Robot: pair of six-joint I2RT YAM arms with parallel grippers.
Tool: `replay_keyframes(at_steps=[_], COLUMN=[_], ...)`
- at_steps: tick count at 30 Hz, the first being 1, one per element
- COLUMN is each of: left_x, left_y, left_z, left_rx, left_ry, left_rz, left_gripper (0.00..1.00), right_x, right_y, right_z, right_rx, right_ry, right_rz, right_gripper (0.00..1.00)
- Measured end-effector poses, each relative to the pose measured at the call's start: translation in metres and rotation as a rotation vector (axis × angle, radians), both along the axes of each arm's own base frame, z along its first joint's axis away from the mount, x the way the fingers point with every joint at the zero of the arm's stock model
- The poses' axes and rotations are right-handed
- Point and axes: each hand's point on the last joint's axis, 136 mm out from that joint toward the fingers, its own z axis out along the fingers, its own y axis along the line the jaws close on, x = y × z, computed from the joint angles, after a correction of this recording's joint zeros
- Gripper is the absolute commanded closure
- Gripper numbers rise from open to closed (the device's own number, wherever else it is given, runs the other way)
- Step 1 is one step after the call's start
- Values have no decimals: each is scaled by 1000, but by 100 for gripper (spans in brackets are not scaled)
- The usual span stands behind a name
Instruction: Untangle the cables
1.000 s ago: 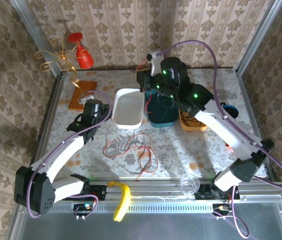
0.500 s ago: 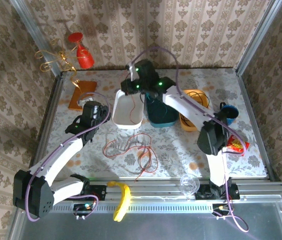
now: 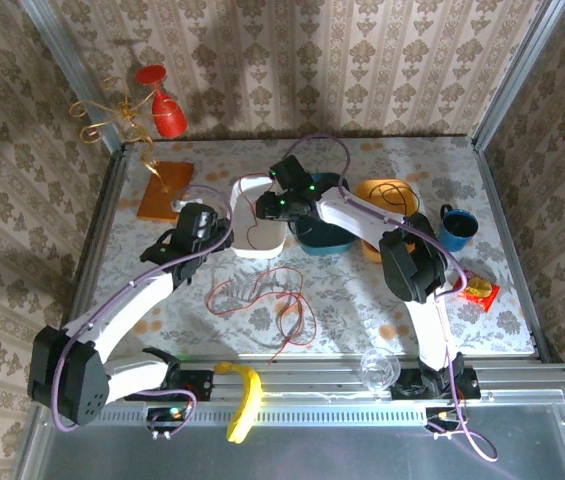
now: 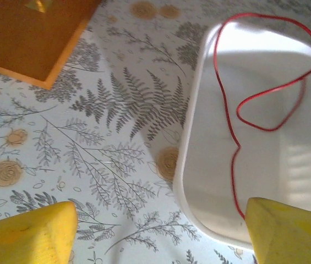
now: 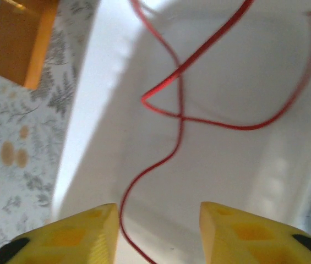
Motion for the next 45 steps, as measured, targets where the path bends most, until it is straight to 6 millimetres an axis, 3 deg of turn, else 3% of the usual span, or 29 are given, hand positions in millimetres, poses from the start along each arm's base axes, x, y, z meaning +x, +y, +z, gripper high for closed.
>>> replay_keyframes(at_steps=[3, 7, 11, 14, 18, 21, 25, 33, 45], left_x=[-1, -5, -25, -58, -100, -111, -111, -89, -105], left_y=[-7, -24, -69, -114, -155, -169, -188, -231, -215], left_z=[2, 1, -18, -37, -64, -81, -95, -100, -117], left_rx=[16, 33, 64, 73, 70, 84, 103, 172, 403], left_ry=[2, 8, 66, 127, 217, 264, 277, 255, 317], left_rz=[-48, -160, -398, -646, -891, -954, -1011, -1066, -1022], left_gripper=[19, 20, 20, 20, 25, 29, 30, 41, 42], right_x=[-1, -10, -25, -37, -49, -57, -66, -74, -88], right_y=[-15, -34, -62, -96, -148, -178, -192, -206, -239], right_z=[12, 53, 95, 109, 101, 89, 86, 105, 102], right_rx=[-19, -7, 17, 27, -1, -35, -51, -30, -44], right_ry=[-31, -115, -200, -228, -219, -196, -186, -230, -224], right_rz=[-42, -81, -134, -202, -316, -380, -410, -447, -512], right_gripper=[52, 52, 51, 51, 51, 51, 51, 51, 51])
